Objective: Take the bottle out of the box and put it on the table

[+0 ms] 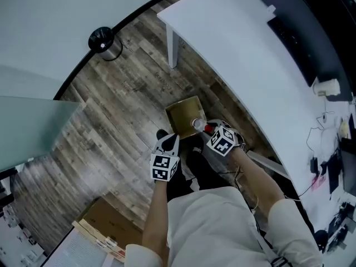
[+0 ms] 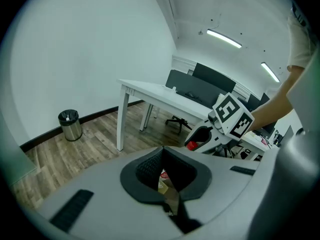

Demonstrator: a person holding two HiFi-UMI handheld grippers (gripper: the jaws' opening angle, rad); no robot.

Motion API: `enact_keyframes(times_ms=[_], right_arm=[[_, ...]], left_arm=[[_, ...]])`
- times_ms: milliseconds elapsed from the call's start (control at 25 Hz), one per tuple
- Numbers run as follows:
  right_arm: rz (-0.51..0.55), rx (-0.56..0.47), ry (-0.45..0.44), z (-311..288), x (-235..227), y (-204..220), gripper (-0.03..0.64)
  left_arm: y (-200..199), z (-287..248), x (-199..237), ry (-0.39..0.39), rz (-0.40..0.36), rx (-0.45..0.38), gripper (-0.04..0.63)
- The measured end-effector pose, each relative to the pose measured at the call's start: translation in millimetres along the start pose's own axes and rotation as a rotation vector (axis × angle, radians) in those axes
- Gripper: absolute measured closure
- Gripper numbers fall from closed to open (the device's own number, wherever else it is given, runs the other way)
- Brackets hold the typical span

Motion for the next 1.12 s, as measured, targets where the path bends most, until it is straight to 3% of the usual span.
enact_keyframes(times_ms=[320, 520, 840, 1120], right_arm=[[0.111, -0.062, -0.033, 75, 36, -52, 0.434], [0.102, -0.13, -0.001, 117, 45, -72, 0.434], [0.122, -0.225, 0.019, 163, 47, -73, 0.434], [0.128, -0.167, -0.052, 212, 35, -52, 0.434]], left_arm=[[-43, 40, -12, -0.028, -0.019, -0.043, 0.581], [-74, 54, -31, -0.013, -0.007, -0.089, 0.581], [-106, 51, -58, 0.027, -0.1, -0.126, 0.581], [-126, 28, -97, 0.133, -0.18, -0.106, 0.581]])
Point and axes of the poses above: the fingertips, and each gripper's own axes: z backward along the fingers, x to its left, y out of its underside, the point moved 3 cm from there along z, backward along the fingers, and after that the axes turned 14 degrees about -y, right-handed, at the moved point
